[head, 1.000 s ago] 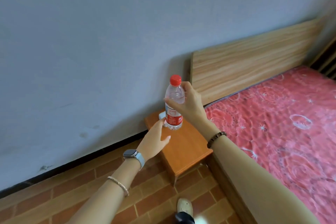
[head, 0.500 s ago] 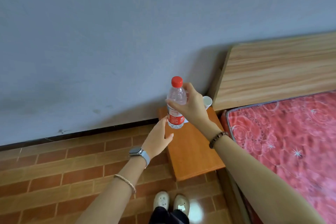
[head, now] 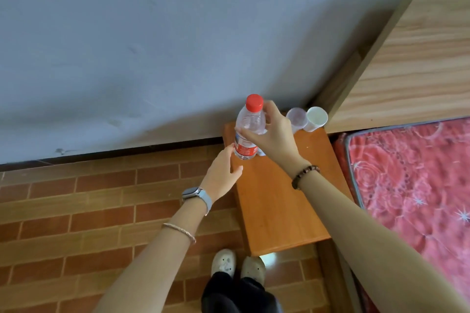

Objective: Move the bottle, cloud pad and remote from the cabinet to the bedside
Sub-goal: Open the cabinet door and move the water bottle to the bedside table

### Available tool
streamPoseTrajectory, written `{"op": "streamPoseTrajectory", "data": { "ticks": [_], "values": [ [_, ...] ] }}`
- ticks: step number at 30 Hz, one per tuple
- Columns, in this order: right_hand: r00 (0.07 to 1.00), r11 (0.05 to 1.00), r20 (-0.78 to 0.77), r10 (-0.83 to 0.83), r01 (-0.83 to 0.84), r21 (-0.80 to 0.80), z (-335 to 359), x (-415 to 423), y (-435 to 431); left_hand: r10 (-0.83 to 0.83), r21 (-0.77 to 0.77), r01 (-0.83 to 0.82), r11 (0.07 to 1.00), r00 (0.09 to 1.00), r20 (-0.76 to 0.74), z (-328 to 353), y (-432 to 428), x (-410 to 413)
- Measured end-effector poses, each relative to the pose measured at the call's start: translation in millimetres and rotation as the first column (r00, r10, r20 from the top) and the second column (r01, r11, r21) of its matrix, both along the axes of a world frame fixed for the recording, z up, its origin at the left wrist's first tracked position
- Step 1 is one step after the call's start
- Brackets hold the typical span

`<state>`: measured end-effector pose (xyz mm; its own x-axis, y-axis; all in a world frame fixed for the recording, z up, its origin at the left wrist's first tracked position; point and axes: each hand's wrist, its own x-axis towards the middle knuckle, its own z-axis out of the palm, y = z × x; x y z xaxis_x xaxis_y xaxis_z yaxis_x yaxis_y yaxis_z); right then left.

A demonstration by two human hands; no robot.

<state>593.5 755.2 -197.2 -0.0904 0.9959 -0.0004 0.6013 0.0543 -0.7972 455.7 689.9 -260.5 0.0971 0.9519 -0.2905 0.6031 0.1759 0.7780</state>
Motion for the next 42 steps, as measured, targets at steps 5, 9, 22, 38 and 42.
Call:
{"op": "streamPoseTrajectory", "data": {
  "ticks": [5,9,22,38,42],
  "values": [
    [0.997,0.997,-0.046,-0.055,0.052,-0.048,-69.8,6.8,-11.3,0.002,-0.065,0.002,0.998,0.999,0.053,-58.8,-2.7,6.0],
    [0.993,0.992,-0.051,-0.105,0.101,-0.079,-106.2,9.4,-16.5,0.009,-0.098,-0.002,0.995,0.998,0.07,-86.9,-3.6,13.9],
    [0.997,0.986,-0.008,-0.079,0.077,-0.15,-122.8,-0.1,-6.5,0.051,-0.053,-0.048,0.997,0.998,0.044,-110.0,-0.1,25.4],
    [0.967,0.941,0.057,0.249,-0.228,-0.249,-114.0,24.0,12.3,0.302,0.122,-0.327,0.937,0.935,0.188,-107.8,23.3,40.9],
    [0.988,0.972,0.052,0.148,-0.136,-0.194,-117.7,9.4,18.5,0.302,0.129,-0.329,0.935,0.934,0.192,-107.2,44.3,36.9]
  ]
}}
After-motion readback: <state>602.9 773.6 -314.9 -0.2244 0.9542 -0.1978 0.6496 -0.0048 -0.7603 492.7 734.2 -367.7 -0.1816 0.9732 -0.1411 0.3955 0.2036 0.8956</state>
